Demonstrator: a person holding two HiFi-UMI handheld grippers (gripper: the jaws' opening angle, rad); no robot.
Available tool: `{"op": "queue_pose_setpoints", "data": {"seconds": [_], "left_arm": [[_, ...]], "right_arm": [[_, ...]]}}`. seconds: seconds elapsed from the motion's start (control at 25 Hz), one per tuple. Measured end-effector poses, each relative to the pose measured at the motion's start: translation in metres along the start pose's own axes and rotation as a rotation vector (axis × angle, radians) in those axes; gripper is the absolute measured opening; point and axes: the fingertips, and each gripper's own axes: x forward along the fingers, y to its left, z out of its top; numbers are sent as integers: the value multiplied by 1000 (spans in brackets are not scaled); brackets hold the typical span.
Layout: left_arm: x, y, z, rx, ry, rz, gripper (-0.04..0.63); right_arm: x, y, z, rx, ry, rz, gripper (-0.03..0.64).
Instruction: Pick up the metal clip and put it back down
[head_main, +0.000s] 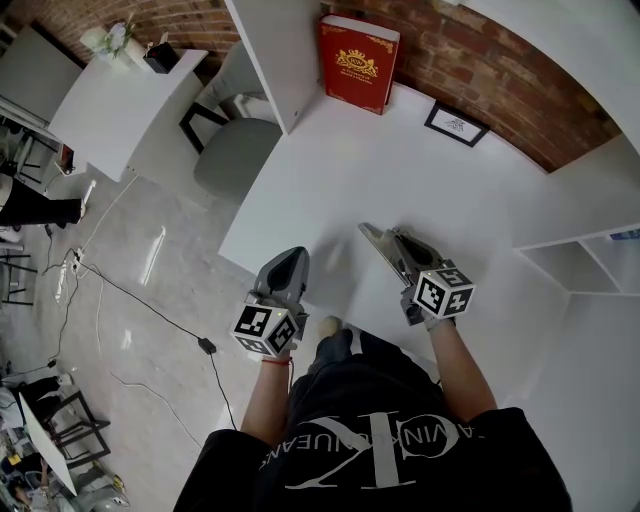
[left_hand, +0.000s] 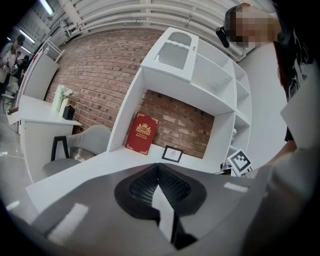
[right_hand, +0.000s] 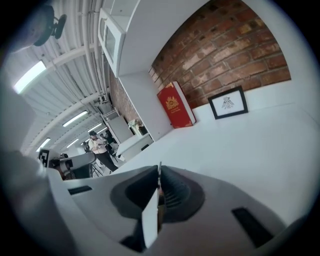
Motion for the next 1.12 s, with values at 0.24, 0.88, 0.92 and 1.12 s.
{"op": "queue_pose_setpoints", "data": {"seconds": [0.24,0.88,0.92,1.12], "left_arm": [[1,-1,-3,-9,5,3,11],[16,-8,4,-4,-8,-32,11],[17,-9,5,-2,-10,-36,11],[22,-12,13,9,-23,-56,11]], "right_arm": [[1,-5,-13,30,40,12,25],[-11,-15,-3,-101,79,-43,112],[-13,-14,2,-106,65,-41,112],[-24,-7,30,-133,-15,-47,112]]}}
